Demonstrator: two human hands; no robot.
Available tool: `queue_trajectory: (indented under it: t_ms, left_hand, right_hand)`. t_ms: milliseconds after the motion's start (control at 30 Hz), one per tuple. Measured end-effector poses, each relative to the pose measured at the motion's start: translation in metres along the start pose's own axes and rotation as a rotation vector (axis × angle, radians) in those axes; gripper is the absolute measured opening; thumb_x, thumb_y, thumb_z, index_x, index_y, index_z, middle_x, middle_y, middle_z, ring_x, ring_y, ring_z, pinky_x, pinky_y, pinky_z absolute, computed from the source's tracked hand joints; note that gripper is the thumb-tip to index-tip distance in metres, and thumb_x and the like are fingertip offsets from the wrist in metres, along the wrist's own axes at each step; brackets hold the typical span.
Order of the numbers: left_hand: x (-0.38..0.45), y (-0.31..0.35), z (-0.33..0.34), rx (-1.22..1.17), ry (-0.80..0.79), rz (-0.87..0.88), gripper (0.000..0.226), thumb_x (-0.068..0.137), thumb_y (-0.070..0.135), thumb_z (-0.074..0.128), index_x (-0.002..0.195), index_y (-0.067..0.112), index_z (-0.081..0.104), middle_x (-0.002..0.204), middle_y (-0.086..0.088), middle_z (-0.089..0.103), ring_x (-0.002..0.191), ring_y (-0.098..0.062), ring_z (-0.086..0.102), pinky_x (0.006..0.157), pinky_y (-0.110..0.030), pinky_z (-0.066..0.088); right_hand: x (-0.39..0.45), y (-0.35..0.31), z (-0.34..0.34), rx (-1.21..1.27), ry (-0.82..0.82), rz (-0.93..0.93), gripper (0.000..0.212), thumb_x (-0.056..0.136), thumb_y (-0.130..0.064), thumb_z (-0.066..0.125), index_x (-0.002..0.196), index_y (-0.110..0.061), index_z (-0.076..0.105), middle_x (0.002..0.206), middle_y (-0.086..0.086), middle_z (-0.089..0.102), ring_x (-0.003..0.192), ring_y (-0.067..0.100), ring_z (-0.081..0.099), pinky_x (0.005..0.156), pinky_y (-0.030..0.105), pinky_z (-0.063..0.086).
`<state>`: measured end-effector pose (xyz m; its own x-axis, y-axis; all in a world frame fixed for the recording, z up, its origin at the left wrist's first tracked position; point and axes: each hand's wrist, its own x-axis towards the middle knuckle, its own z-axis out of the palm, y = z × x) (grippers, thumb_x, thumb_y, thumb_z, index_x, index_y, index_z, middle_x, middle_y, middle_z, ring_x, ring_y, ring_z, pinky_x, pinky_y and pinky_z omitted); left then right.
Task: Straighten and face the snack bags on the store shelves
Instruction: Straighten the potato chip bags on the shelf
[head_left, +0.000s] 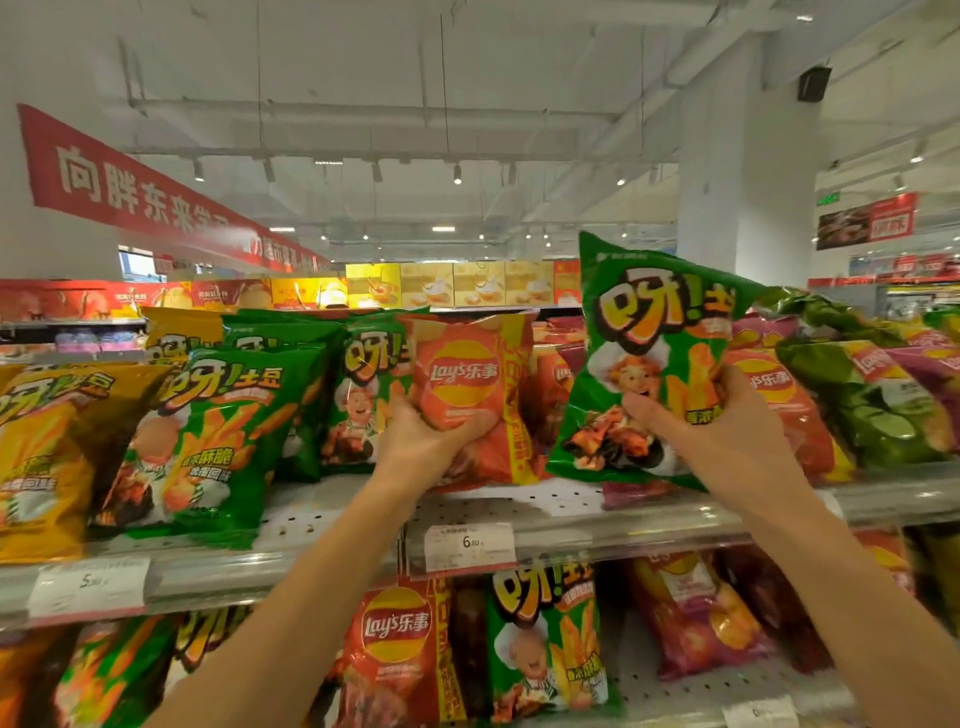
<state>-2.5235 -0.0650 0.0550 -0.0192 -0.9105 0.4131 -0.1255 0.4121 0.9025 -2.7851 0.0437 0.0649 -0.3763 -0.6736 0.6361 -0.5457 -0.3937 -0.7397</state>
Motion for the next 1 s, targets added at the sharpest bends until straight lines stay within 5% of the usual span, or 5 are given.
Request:
queue_trajectory:
  t_ms: [233, 400, 600, 833, 1000]
  left_hand:
    - [0.009, -0.006, 0.045, 0.173, -0.136, -0.131, 0.112, 0.067, 0.06, 0.082, 0.143, 0.011, 0.015, 0.128, -0.002, 0.053, 0.109, -0.019, 0.054, 0.094, -0.036, 0.049]
    - [0.016, -0.004, 0.049, 0.246, -0.194, -0.163, 0.115, 0.076, 0.059, 0.075, 0.149, 0.008, 0.004, 0.14, -0.01, 0.048, 0.121, -0.027, 0.051, 0.101, -0.038, 0.047]
    - [-0.012, -0.006, 0.004, 0.541, -0.229, 0.053, 0.06, 0.099, 0.048, 0.052, 0.147, 0.013, 0.041, 0.145, -0.004, 0.051, 0.13, -0.021, 0.049, 0.109, -0.037, 0.042]
    - [-0.091, -0.039, -0.091, 1.078, 0.211, 0.414, 0.024, 0.099, 0.031, 0.052, 0.105, 0.017, 0.07, 0.099, 0.002, 0.061, 0.094, -0.017, 0.055, 0.08, -0.035, 0.053]
    - [-0.118, -0.049, -0.124, 1.156, 0.244, 0.45, 0.022, 0.091, 0.03, 0.065, 0.109, 0.017, 0.069, 0.105, 0.0, 0.059, 0.097, -0.018, 0.057, 0.079, -0.033, 0.056]
  right_hand:
    - [-0.018, 0.012, -0.014, -0.067, 0.017, 0.027, 0.061, 0.056, -0.072, 0.076, 0.101, -0.038, 0.054, 0.087, -0.042, 0.062, 0.079, -0.023, 0.057, 0.068, 0.018, 0.041]
    - [-0.024, 0.011, -0.003, -0.074, -0.011, 0.018, 0.059, 0.062, -0.069, 0.08, 0.107, -0.041, 0.054, 0.096, -0.023, 0.068, 0.085, -0.013, 0.06, 0.071, 0.016, 0.042]
    - [-0.024, -0.008, 0.031, -0.037, -0.079, -0.036, 0.06, 0.063, -0.069, 0.078, 0.113, -0.047, 0.051, 0.096, -0.041, 0.064, 0.088, -0.025, 0.056, 0.073, 0.012, 0.041]
    - [-0.026, -0.035, 0.113, -0.05, -0.185, -0.07, 0.072, 0.07, -0.072, 0.076, 0.122, -0.034, 0.044, 0.1, -0.025, 0.061, 0.094, 0.014, 0.062, 0.082, 0.037, 0.049]
    - [-0.031, -0.058, 0.178, -0.182, -0.264, -0.095, 0.086, 0.072, -0.078, 0.069, 0.135, -0.027, 0.038, 0.121, -0.004, 0.065, 0.113, 0.03, 0.063, 0.096, 0.051, 0.052]
